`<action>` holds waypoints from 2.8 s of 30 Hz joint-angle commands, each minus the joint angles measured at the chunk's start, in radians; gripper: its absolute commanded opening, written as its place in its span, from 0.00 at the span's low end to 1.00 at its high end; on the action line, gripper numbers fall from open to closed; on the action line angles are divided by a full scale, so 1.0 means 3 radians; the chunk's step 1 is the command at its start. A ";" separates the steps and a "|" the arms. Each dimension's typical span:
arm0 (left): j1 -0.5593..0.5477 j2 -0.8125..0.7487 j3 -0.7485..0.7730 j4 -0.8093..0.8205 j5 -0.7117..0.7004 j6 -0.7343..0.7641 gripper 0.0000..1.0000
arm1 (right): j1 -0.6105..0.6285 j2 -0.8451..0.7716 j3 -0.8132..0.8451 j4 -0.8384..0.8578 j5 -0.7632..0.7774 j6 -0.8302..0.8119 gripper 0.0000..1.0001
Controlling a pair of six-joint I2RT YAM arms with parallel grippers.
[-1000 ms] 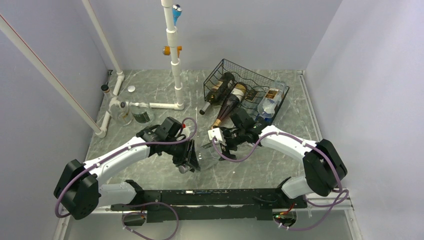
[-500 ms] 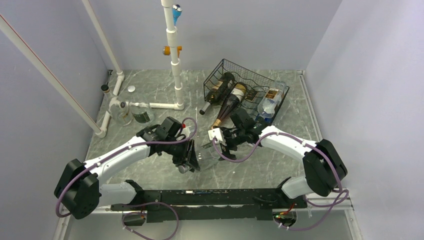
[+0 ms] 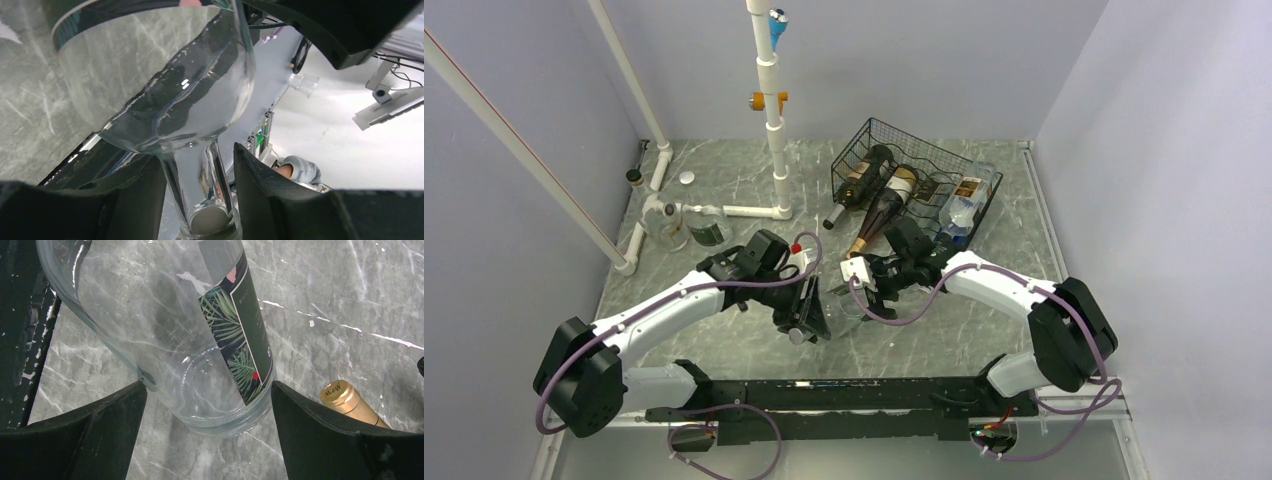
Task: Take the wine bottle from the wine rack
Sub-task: Place the wine bottle at the center of the board.
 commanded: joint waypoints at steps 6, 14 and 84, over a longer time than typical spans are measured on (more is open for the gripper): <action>0.0016 -0.0054 0.0216 0.0421 0.0525 0.0104 0.56 | 0.0018 0.0150 -0.0020 0.0022 -0.0070 0.0046 0.93; 0.0070 -0.0070 0.0248 0.0508 0.0706 0.0086 0.62 | 0.0002 0.0191 -0.0008 -0.0040 -0.0120 0.0026 0.93; 0.0269 0.0037 0.0549 0.0668 0.0997 0.0245 0.80 | -0.0476 0.0247 0.0167 -0.0463 -0.0246 -0.0043 0.97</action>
